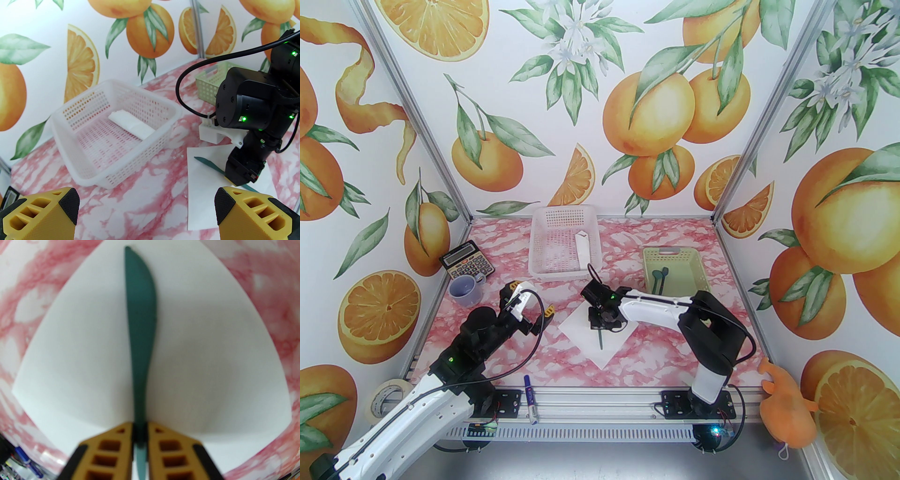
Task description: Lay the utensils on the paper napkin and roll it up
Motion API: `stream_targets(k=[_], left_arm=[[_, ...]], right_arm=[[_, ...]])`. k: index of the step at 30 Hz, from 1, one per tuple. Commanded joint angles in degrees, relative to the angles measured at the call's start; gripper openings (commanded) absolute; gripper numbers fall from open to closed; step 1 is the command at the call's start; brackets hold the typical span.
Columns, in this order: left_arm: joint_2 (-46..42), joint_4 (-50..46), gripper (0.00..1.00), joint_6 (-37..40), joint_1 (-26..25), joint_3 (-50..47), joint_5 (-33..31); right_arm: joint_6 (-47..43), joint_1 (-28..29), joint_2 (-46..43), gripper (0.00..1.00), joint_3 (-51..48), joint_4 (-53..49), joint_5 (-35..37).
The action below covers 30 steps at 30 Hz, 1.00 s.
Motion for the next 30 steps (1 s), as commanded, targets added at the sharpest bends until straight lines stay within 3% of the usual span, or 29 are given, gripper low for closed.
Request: stream_targets(k=[1,8,15,20,30], left_arm=[[-0.39,-0.02,1.00,0.00,0.11,1.76,-0.03],[-0.27,-1.02,1.00,0.09,0.11,2.69,0.13],[1.05,-8.52,1.00,2.90,0.10,8.97,3.94],[4.45,-13.90,1.00,7.37,0.11,13.47,8.40],[9.19,-11.91,1.00,9.89,0.11,13.14,13.54]], right_arm=[[0.48,0.34,0.88,0.17,1.54,1.21,0.21],[0.43,0.38,1.92,0.18,1.77,0.52,0.20],[0.31,0.34,1.49,0.26,2.36,-0.31,0.16],[-0.16,0.39,-1.49,0.30,2.72,-1.28,0.82],[-5.14,-2.82,-11.04,0.37,4.32,-7.79,3.20]])
